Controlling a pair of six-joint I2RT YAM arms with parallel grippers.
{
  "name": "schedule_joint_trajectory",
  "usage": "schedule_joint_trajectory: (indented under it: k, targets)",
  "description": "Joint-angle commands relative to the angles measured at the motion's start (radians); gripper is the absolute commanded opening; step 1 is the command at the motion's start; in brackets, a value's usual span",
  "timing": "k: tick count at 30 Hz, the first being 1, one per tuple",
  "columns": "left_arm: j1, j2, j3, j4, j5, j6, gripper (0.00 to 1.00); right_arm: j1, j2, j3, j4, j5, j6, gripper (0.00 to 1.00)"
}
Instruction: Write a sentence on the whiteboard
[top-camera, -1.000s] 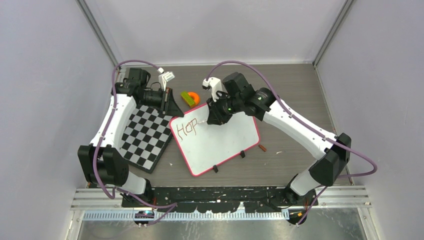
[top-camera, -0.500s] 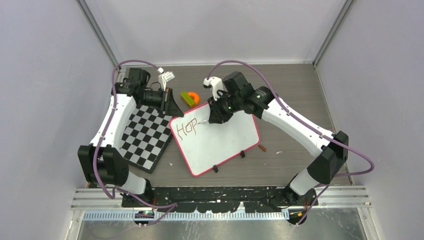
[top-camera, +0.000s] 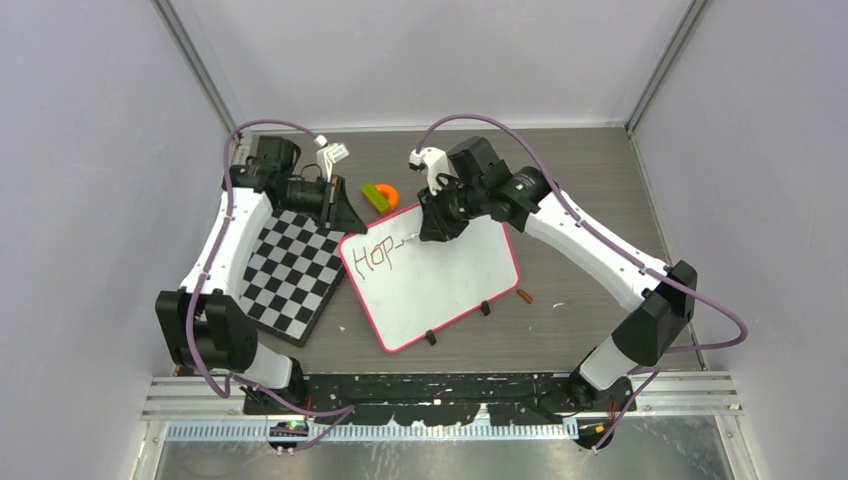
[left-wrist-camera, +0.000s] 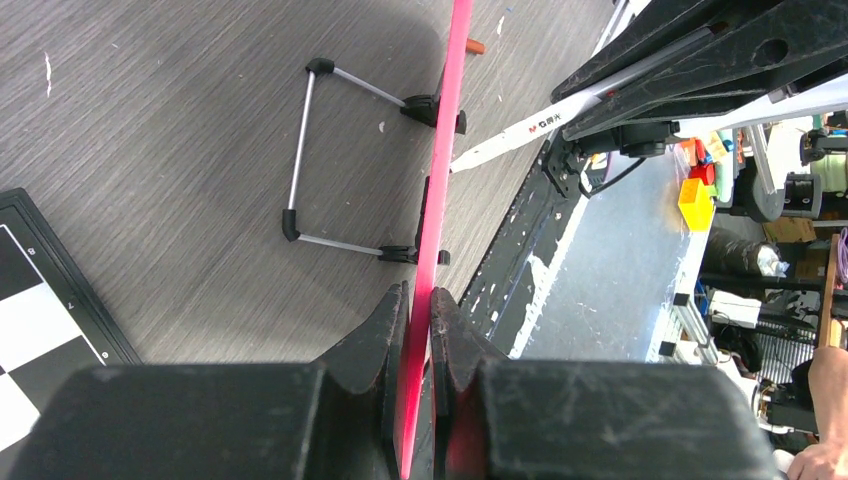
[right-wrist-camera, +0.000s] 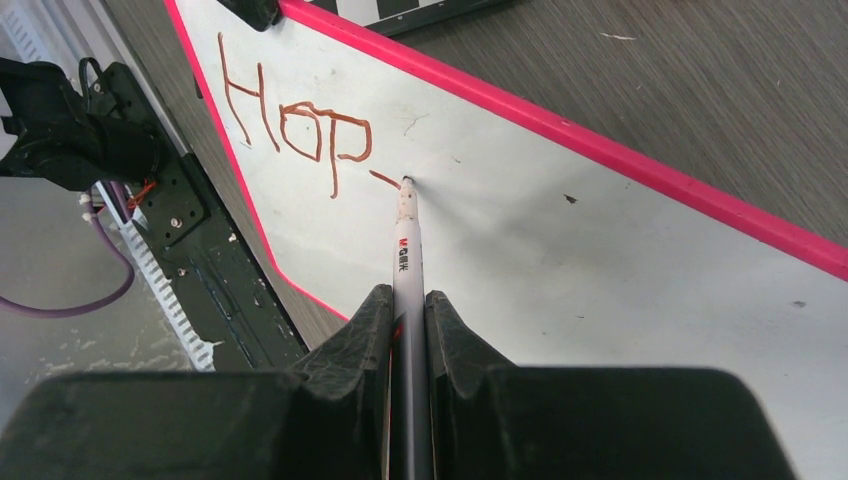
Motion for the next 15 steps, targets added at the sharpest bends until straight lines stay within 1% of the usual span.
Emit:
schedule_joint_trajectory:
  k: [1, 15]
  targets:
    - [0.000, -0.020, 0.009, -0.014, 0.017, -0.002, 0.00, -0.005, 0.016, 0.050, 0.041, 0.018, -0.005, 0.00]
    - [0.000, -0.024, 0.010, -0.016, 0.016, -0.001, 0.00, 0.044, 0.015, 0.042, 0.061, 0.020, -0.003, 0.00]
